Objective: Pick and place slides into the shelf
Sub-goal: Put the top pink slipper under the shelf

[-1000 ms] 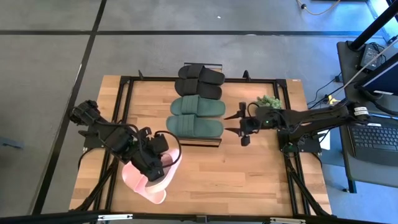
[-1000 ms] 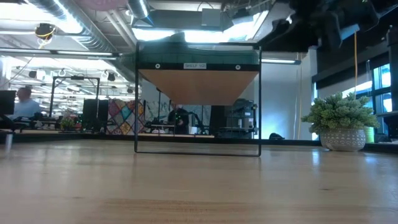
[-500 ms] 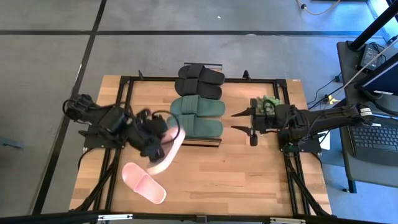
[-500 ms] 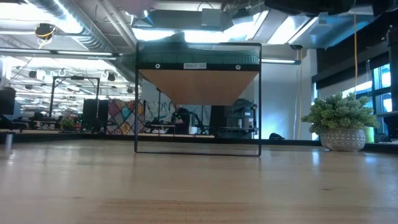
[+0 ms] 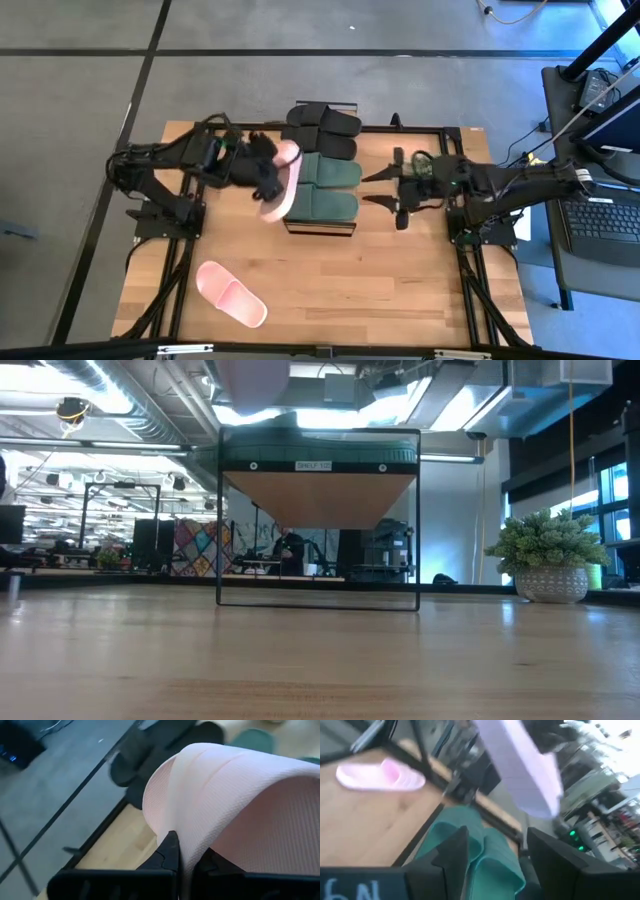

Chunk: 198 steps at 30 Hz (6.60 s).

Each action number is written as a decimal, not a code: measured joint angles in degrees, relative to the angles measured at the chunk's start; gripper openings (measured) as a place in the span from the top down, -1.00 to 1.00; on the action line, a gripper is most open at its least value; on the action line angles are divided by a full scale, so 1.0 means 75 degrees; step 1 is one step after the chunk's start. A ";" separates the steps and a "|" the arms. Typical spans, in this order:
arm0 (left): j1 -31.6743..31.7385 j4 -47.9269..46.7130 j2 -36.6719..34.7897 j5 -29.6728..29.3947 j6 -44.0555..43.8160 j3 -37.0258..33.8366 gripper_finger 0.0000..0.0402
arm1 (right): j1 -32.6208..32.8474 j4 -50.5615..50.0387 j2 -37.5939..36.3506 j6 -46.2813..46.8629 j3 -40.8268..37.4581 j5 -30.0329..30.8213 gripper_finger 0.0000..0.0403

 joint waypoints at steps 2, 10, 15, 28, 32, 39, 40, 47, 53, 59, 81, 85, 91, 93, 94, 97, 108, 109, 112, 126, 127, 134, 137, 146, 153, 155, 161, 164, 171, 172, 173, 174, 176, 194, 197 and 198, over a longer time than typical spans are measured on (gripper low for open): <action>0.0345 -0.0001 0.0079 0.0001 0.0020 0.0003 1.00 | 0.0000 -0.0802 0.0484 -0.0317 0.0756 -0.0004 0.00; 0.1465 0.0508 0.0511 0.0630 0.1218 -0.0002 1.00 | 0.0000 -0.2244 0.2273 -0.1260 0.2839 -0.0411 0.00; 0.1773 0.0621 0.0646 0.0658 0.1608 0.0003 1.00 | 0.0010 -0.2234 0.3162 -0.2087 0.3587 -0.0427 0.00; 0.1885 0.0617 0.0628 0.0600 0.1943 0.0003 1.00 | 0.0105 -0.2206 0.4368 -0.2816 0.4994 -0.0405 0.00; 0.1885 0.0620 0.0628 0.0600 0.1946 0.0003 1.00 | 0.0111 -0.1928 0.4360 -0.2988 0.5029 -0.0412 0.00; 0.1853 0.0622 0.0628 0.0600 0.1940 0.0003 1.00 | 0.0146 -0.1555 0.4434 -0.3679 0.5023 -0.1103 0.00; 0.1835 0.0622 0.0628 0.0612 0.1940 0.0003 1.00 | 0.0146 -0.1510 0.4464 -0.3781 0.5023 -0.1254 0.00; 0.1638 0.0725 0.0625 0.0678 0.1940 0.0003 1.00 | 0.0135 -0.0955 0.4768 -0.4200 0.5023 -0.1416 0.00; 0.1442 0.0789 0.0625 0.0670 0.1943 0.0003 1.00 | 0.0128 -0.0518 0.5022 -0.4554 0.5023 -0.1419 0.00; 0.1151 0.0792 0.0625 0.0592 0.1943 0.0003 1.00 | 0.0102 -0.0339 0.5055 -0.4606 0.5023 -0.1419 0.00; 0.0530 0.1500 0.0619 0.0268 0.2409 0.0003 0.97 | -0.0117 -0.0354 0.5047 -0.4141 0.5020 -0.2117 0.06; 0.0527 0.1501 0.0619 0.0263 0.2418 0.0003 0.97 | -0.0132 -0.0669 0.5047 -0.4169 0.5020 -0.2114 0.27; 0.0541 0.1484 0.0619 0.0249 0.2418 0.0003 0.97 | -0.0166 -0.0781 0.5047 -0.4240 0.5017 -0.2130 0.63; 0.0540 0.1483 0.0619 0.0251 0.2415 0.0003 0.92 | -0.0163 -0.0829 0.5047 -0.4330 0.5017 -0.2132 0.63; 0.0538 0.1483 0.0619 0.0251 0.2415 0.0003 0.89 | -0.0163 -0.0830 0.5047 -0.4335 0.5017 -0.2133 0.63; 0.0538 0.1483 0.0619 0.0253 0.2404 0.0003 0.79 | -0.0163 -0.0831 0.5047 -0.4325 0.5017 -0.2132 0.63; 0.0538 0.1439 0.0619 0.0520 0.2573 0.0003 0.53 | -0.0160 -0.0873 0.5047 -0.4300 0.5017 -0.1861 0.63; 0.0539 0.1420 0.0619 0.0548 0.2576 0.0003 0.47 | -0.0163 -0.0880 0.5047 -0.4302 0.5015 -0.1847 0.63; 0.0550 0.1323 0.0619 0.0547 0.2593 0.0003 0.24 | -0.0147 -0.0877 0.5047 -0.4322 0.5015 -0.1666 0.63; 0.0464 0.0736 0.0010 0.0188 0.1884 0.0015 -0.05 | 0.0345 -0.2231 0.4049 -0.3848 0.5009 -0.1180 0.64; 0.0441 0.0821 -0.0016 0.0238 0.1877 0.0025 -0.06 | 0.0410 -0.2454 0.3886 -0.3644 0.5010 -0.1137 0.64; 0.0155 0.1288 -0.0069 0.0074 0.2702 0.0014 -0.07 | 0.1423 -0.3670 0.2858 -0.2431 0.4901 0.0091 0.66; 0.0193 0.1125 -0.0135 -0.0308 0.2990 0.0028 -0.07 | 0.2264 -0.3845 0.2381 -0.2223 0.4704 0.0421 0.67; 0.0236 -0.0015 -0.0362 -0.1018 0.1741 0.0010 -0.07 | 0.4373 -0.3278 0.1126 -0.1498 0.3069 0.2605 0.68; 0.0281 0.0025 -0.0392 -0.0928 0.1598 0.0003 -0.07 | 0.5642 -0.2136 0.0434 -0.0883 0.1233 0.4028 0.68; 0.0359 0.0055 -0.0389 -0.0824 0.1596 -0.0026 -0.07 | 0.5921 -0.1758 0.0311 -0.0748 0.0680 0.4542 0.69; 0.0715 0.0804 -0.0692 -0.0138 0.1803 -0.0631 -0.07 | 0.6610 -0.0558 -0.0089 -0.0676 -0.0602 0.4871 0.69; 0.0892 0.1698 -0.1123 0.0478 0.2251 -0.1376 -0.07 | 0.6852 -0.0349 -0.0286 -0.0351 -0.1070 0.4864 0.69; 0.1262 0.4114 -0.2739 0.1886 0.3195 -0.3580 -0.07 | 0.7176 0.0304 -0.0654 0.0234 -0.2078 0.4846 0.69; 0.1312 0.4376 -0.2971 0.2070 0.3278 -0.3923 -0.07 | 0.7205 0.0444 -0.0668 0.0260 -0.2238 0.4879 0.69; 0.1361 0.4649 -0.3206 0.2281 0.3378 -0.4257 -0.07 | 0.7242 0.0666 -0.0685 0.0260 -0.2403 0.4899 0.69; 0.1409 0.5033 -0.3431 0.2500 0.3489 -0.4597 -0.07 | 0.7262 0.0860 -0.0697 0.0255 -0.2565 0.4899 0.69; 0.1523 0.5721 -0.3901 0.3016 0.3740 -0.5283 -0.07 | 0.7285 0.1280 -0.0697 0.0257 -0.2887 0.4877 0.69; 0.2355 0.8512 -0.5687 0.5157 0.4568 -0.8430 -0.07 | 0.7242 0.2177 -0.1862 0.0751 -0.4695 0.4820 0.69; 0.2357 0.8508 -0.5690 0.5161 0.4660 -0.8507 -0.07 | 0.7151 0.2429 -0.2303 0.0646 -0.5063 0.4808 0.69; 0.2357 0.8501 -0.5690 0.5164 0.4671 -0.8510 -0.07 | 0.7096 0.2544 -0.2484 0.0530 -0.5142 0.4801 0.69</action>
